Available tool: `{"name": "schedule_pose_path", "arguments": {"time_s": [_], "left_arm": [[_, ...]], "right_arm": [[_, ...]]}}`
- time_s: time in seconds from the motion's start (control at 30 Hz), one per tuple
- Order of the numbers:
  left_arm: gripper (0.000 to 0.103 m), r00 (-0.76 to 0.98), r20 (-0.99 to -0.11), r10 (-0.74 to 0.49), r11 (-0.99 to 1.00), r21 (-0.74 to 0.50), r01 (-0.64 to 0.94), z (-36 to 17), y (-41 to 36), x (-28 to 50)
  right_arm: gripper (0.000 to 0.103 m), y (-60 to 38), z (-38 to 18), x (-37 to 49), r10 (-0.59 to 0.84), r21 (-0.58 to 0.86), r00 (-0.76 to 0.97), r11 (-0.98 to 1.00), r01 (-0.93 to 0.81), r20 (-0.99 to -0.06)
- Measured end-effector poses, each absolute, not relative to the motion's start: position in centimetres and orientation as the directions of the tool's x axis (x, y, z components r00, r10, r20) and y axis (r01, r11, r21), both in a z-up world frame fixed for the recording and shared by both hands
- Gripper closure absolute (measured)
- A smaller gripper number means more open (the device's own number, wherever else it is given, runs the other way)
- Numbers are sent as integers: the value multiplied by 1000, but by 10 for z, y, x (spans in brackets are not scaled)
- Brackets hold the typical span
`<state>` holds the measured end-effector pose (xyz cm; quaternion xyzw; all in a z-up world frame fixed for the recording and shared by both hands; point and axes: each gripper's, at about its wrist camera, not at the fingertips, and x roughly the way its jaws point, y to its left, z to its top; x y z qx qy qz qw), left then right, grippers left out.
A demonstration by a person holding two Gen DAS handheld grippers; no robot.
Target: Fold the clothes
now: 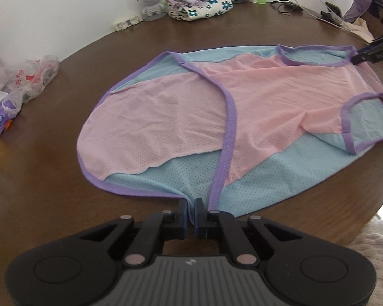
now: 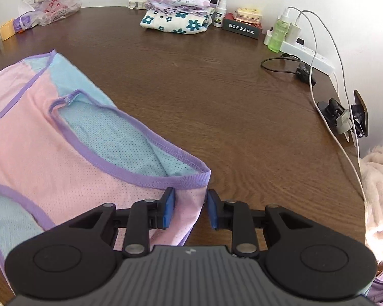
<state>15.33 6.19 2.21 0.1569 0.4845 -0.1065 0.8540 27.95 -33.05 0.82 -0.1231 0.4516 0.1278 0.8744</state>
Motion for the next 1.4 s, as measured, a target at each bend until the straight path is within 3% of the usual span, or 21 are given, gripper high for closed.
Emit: {"name": "schedule_pose_path", "arguments": {"time_s": [0.17, 0.23, 0.27, 0.33, 0.43, 0.47, 0.53, 0.7, 0.97, 1.4], "left_arm": [[90, 516, -853, -74, 959, 81, 273, 32, 58, 138], [73, 561, -825, -71, 975, 62, 215, 40, 63, 133], [66, 586, -807, -69, 982, 49, 184, 44, 66, 130], [38, 641, -765, -66, 993, 14, 119, 50, 72, 126], [24, 711, -702, -47, 999, -33, 34, 54, 78, 124], [23, 731, -681, -39, 999, -49, 8, 55, 78, 123], [20, 761, -648, -23, 996, -84, -41, 56, 77, 125], [12, 771, -628, -104, 986, -168, -4, 51, 68, 126], [9, 748, -655, -109, 984, -175, -10, 36, 68, 108], [5, 745, -659, -99, 985, -170, -20, 33, 79, 92]], "right_arm": [[73, -345, 8, 305, 126, -66, 580, 952, -299, -805], [70, -351, 10, 303, 154, -27, 597, 959, -282, -787], [63, -355, 13, 296, 183, 10, 609, 961, -276, -771], [50, -359, 19, 278, 230, 66, 633, 960, -271, -739], [45, -358, 28, 248, 272, 111, 664, 955, -274, -696], [42, -355, 31, 238, 281, 118, 673, 953, -278, -684], [23, -346, 38, 218, 280, 118, 701, 955, -271, -656], [1, -316, 53, 169, 307, 95, 749, 945, -312, -587], [0, -296, 41, 137, 292, 195, 739, 956, -217, -607], [0, -287, 32, 135, 236, 229, 739, 967, -113, -631]]}}
